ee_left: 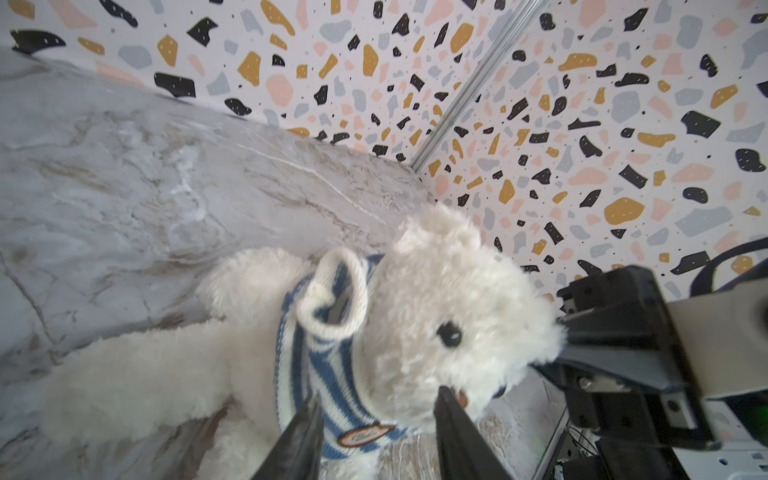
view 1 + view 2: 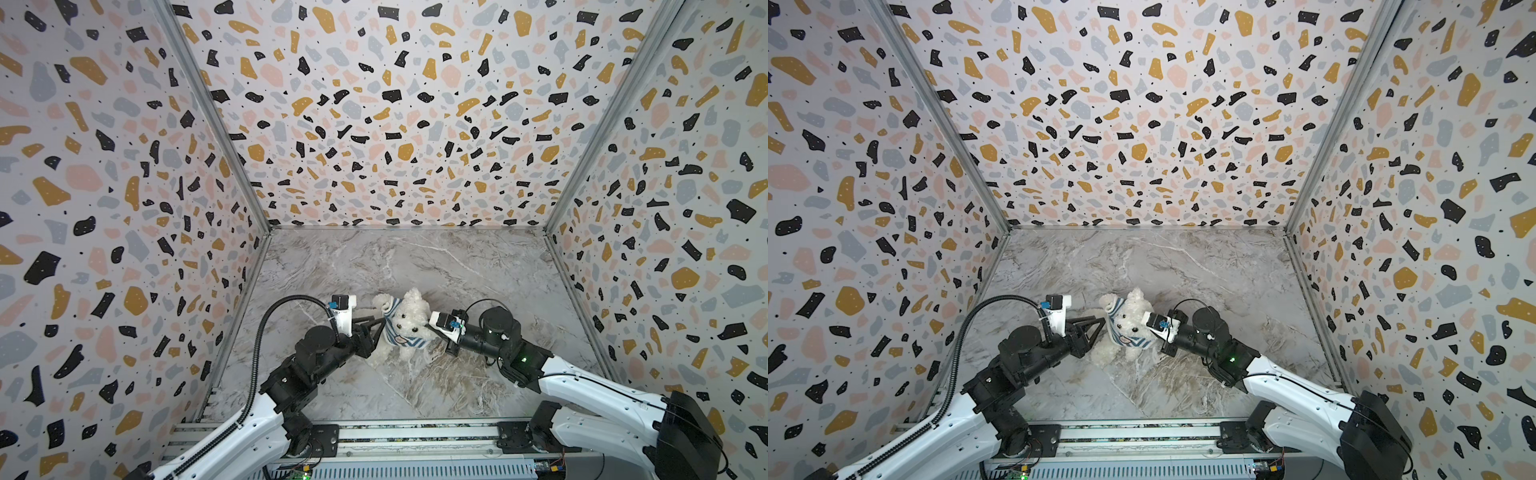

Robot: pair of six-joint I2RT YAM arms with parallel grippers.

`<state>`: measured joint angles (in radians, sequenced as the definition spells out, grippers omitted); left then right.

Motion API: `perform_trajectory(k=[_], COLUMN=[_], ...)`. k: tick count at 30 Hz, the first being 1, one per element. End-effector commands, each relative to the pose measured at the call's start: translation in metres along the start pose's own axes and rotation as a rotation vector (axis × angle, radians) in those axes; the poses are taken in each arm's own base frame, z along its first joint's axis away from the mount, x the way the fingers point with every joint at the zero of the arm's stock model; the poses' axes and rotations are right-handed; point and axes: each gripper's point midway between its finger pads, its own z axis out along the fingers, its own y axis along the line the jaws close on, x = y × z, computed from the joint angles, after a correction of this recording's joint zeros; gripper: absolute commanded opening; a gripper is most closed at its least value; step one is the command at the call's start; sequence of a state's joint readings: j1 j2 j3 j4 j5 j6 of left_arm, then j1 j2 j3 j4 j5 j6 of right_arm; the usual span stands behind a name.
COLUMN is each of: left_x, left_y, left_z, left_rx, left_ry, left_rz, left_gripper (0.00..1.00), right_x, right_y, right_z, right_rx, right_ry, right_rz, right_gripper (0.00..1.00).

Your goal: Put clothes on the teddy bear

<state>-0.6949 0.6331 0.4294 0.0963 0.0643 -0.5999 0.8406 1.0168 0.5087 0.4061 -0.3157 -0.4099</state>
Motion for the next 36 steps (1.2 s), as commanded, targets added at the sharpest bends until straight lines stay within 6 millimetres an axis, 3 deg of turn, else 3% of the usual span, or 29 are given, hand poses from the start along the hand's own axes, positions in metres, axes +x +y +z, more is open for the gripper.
perform_trajectory(k=[1,8,11,15,21,23,27,30,33,36], left_x=[-0.017,-0.022,-0.021,-0.010,0.004,0.014,0.037,0.042,0.042,0.043], left_y=[-0.005,0.004,0.019,0.052,0.060,0.064,0.078,0.083,0.082,0.081], left_z=[-0.006,-0.001,0.002,0.006,0.016,0.019,0.021,0.022,0.023,0.023], left_rx=[-0.016,-0.105,-0.173,-0.266,-0.204,-0.206,-0.227,-0.232,-0.222,-0.209], left_ry=[-0.021,0.022,0.034,0.076,0.114,0.140,0.184,0.184,0.172,0.163], left_rz=[0.042,0.080,0.066,0.012,-0.052,-0.057,-0.074,-0.089,-0.098,-0.111], left_gripper=[0.48,0.57,0.58,0.61,0.79,0.80,0.80,0.77,0.66,0.49], right_x=[-0.016,-0.010,-0.003,0.008,0.014,0.017,0.023,0.029,0.032,0.036], right_y=[0.010,0.030,0.039,0.048,0.057,0.060,0.070,0.079,0.086,0.088], right_z=[-0.002,-0.006,-0.001,0.006,0.010,0.012,0.016,0.021,0.022,0.023], right_rx=[-0.049,-0.112,-0.103,-0.103,-0.120,-0.126,-0.153,-0.172,-0.185,-0.191], right_ry=[-0.099,-0.109,-0.072,-0.019,0.010,0.022,0.042,0.077,0.089,0.102], right_rz=[-0.207,-0.317,-0.358,-0.403,-0.430,-0.439,-0.463,-0.484,-0.499,-0.503], right_gripper=[0.00,0.00,0.00,0.00,0.00,0.00,0.00,0.00,0.00,0.00])
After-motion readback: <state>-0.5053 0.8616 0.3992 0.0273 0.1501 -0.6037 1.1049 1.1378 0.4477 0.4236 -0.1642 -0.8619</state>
